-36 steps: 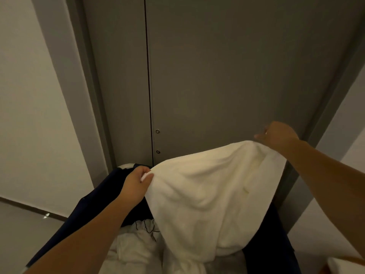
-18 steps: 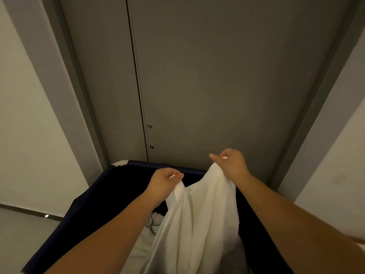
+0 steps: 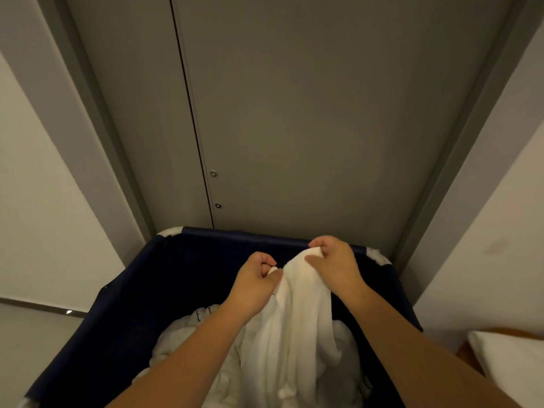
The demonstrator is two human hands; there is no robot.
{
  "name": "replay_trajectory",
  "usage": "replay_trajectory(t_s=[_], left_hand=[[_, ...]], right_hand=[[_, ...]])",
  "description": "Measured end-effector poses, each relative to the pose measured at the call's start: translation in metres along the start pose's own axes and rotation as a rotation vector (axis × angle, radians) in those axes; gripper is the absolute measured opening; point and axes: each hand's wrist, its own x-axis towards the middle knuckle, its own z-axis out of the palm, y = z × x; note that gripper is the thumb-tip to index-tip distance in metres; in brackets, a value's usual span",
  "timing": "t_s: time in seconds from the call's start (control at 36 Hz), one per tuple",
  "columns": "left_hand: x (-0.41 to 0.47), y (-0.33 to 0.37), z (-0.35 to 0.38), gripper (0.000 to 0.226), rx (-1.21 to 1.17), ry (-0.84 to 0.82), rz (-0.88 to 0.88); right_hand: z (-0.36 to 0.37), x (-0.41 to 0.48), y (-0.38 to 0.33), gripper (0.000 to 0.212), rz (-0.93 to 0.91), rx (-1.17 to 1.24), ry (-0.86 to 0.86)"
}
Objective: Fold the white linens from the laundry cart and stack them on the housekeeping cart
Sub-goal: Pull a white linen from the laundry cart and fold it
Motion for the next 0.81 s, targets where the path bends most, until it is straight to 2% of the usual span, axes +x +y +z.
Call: replay_trajectory(t_s=[0.08, 0.19, 0.36, 0.53, 0.67, 0.81], left_hand=[[0.0, 0.004, 0.005, 0.012, -0.029, 0.007, 0.017], [-0.002, 0.01, 0.013, 0.016, -0.042, -0.012, 0.008], [-0.011, 0.008, 0.02, 0.014, -0.101, -0.022, -0.027], [-0.009, 0.009, 0.021, 0.013, -0.019, -0.048, -0.043], [-0.008, 0.016, 0.024, 0.017, 0.061, -0.121, -0.031], [-0.013, 0.021, 0.024, 0.025, 0.257, -0.249, 0.082]], right_hand=[[-0.002, -0.003, 0.001, 0.023, -0.03, 0.031, 0.077], [0.019, -0.028, 0.0, 0.018, -0.079, 0.136, -0.088], [0.014, -0.044, 0.015, 0.029, -0.092, 0.183, -0.233], [0.004, -0.049, 0.025, 0.052, -0.085, 0.154, -0.328], [0.003, -0.051, 0.024, 0.063, -0.096, 0.068, -0.257], [0.0, -0.056, 0.028, 0.043, -0.114, 0.076, -0.112]])
